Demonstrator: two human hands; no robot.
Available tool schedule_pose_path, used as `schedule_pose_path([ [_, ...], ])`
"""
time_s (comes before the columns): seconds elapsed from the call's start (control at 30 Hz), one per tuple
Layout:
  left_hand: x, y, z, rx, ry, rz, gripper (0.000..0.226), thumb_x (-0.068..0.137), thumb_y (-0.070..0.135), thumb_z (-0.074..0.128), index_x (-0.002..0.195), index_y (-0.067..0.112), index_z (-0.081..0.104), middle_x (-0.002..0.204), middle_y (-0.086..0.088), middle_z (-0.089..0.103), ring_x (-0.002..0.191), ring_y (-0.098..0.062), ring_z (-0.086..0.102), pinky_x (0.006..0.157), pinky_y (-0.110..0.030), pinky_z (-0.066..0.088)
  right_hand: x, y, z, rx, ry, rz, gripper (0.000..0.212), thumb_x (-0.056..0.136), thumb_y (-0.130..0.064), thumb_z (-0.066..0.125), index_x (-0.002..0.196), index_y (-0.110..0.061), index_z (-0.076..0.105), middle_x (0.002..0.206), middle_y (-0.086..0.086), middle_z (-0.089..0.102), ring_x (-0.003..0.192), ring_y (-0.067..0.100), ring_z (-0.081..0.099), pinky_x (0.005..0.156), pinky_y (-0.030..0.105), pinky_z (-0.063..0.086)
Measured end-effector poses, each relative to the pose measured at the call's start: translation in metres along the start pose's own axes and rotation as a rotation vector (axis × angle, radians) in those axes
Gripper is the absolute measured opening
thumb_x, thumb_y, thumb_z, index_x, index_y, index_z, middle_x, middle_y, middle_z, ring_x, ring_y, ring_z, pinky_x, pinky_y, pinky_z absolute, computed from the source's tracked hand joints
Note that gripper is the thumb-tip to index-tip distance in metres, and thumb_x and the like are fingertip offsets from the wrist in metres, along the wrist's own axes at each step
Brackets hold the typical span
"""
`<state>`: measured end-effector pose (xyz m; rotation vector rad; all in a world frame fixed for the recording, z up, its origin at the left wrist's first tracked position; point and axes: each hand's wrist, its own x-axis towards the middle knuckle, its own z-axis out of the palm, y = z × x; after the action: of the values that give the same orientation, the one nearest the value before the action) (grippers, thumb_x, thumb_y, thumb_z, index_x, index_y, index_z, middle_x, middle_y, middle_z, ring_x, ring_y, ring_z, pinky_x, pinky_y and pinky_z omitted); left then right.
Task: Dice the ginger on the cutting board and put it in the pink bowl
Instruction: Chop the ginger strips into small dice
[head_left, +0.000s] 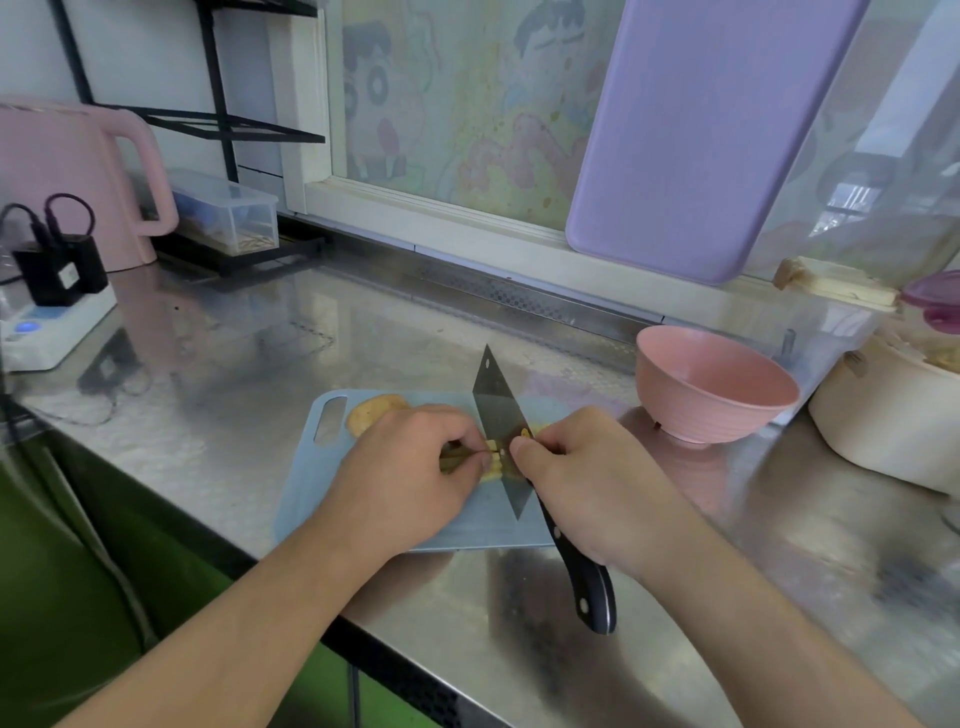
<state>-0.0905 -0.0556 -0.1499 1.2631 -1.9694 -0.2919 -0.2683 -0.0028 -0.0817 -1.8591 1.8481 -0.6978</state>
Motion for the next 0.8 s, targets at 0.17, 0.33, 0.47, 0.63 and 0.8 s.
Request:
schedule_pose_path([
  [0.17,-0.002,0.004,-0.002,0.035,0.016,0.025,0.002,0.094,0.035,0.068,0.093,0.036,0.069,0.088,0.024,0.066,0.089,-0.001,0.06,0.075,-0.034,0.056,-0.003,0.003,-0.008,0.029,0.07,-0.041,0.053,0.102,-0.038,0.056,0.064,-0.003,0.042,0.053,0.003,0.04,0.05,0.017,0.034,0.053,0.035,0.032],
  [0.33,-0.003,0.003,-0.002,0.034,0.036,0.024,0.003,0.091,0.032,0.072,0.089,0.033,0.07,0.088,0.021,0.066,0.087,-0.001,0.06,0.076,-0.035,0.056,-0.006,0.004,-0.018,0.059,0.082,-0.049,0.055,0.102,-0.038,0.057,0.066,0.002,0.044,0.05,0.004,0.04,0.046,0.016,0.034,0.052,0.033,0.031],
  [0.47,-0.002,0.003,-0.001,0.031,0.045,0.017,0.004,0.09,0.032,0.073,0.086,0.031,0.071,0.088,0.02,0.067,0.088,-0.002,0.061,0.076,-0.035,0.056,-0.01,0.002,-0.016,0.052,0.042,-0.058,0.053,0.101,-0.036,0.057,0.065,0.0,0.041,0.052,0.004,0.037,0.047,0.017,0.033,0.053,0.033,0.031],
  [0.63,-0.001,0.001,0.0,0.03,0.052,0.028,0.008,0.088,0.032,0.074,0.081,0.031,0.07,0.085,0.019,0.066,0.084,-0.003,0.061,0.072,-0.036,0.056,-0.013,-0.003,-0.014,0.015,0.03,-0.072,0.052,0.101,-0.033,0.058,0.059,-0.012,0.035,0.05,-0.002,0.028,0.046,0.015,0.025,0.05,0.033,0.025],
  [0.8,-0.001,-0.001,0.002,0.033,0.054,0.034,0.008,0.087,0.031,0.073,0.079,0.03,0.07,0.085,0.018,0.067,0.083,-0.006,0.062,0.07,-0.036,0.057,-0.015,-0.004,-0.015,-0.026,0.001,-0.041,0.051,0.101,-0.034,0.058,0.061,-0.011,0.035,0.05,-0.001,0.028,0.046,0.017,0.027,0.048,0.033,0.025],
])
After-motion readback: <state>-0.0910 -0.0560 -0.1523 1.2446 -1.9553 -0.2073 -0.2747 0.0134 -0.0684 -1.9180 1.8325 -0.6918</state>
